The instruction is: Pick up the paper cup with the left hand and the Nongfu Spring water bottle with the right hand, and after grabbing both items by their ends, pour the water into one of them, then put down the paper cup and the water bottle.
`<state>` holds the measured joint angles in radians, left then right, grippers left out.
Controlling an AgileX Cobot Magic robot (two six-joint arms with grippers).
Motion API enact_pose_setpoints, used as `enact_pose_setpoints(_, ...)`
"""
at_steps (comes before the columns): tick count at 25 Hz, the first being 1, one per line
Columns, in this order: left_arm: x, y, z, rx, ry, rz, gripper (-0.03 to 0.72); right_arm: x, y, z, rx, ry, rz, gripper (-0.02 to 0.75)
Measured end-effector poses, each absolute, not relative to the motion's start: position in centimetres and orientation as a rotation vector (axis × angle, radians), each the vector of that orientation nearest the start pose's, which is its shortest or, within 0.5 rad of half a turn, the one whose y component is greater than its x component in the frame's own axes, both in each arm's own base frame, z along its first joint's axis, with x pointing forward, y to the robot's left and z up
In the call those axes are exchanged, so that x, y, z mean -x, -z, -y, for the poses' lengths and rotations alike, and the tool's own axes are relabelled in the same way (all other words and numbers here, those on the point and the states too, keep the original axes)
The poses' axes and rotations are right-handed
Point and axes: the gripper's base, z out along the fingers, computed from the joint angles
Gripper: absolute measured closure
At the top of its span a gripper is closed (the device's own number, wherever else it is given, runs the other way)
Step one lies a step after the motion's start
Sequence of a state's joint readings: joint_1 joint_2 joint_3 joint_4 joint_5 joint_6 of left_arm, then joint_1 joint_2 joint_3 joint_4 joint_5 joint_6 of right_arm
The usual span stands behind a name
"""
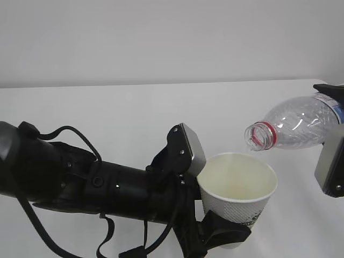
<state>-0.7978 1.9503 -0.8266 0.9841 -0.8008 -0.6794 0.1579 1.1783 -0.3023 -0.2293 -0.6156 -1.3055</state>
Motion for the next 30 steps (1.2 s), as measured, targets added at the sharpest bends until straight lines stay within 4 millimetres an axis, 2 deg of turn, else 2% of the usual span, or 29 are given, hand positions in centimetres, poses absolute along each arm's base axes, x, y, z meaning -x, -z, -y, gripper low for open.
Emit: enact_pose_setpoints(30, -20.58, -12.96, 28.89, -1.310, 1.066, -1.711, 0.160, -20.42, -21.98, -4.44, 1.417, 0.854, -1.164, 0.311)
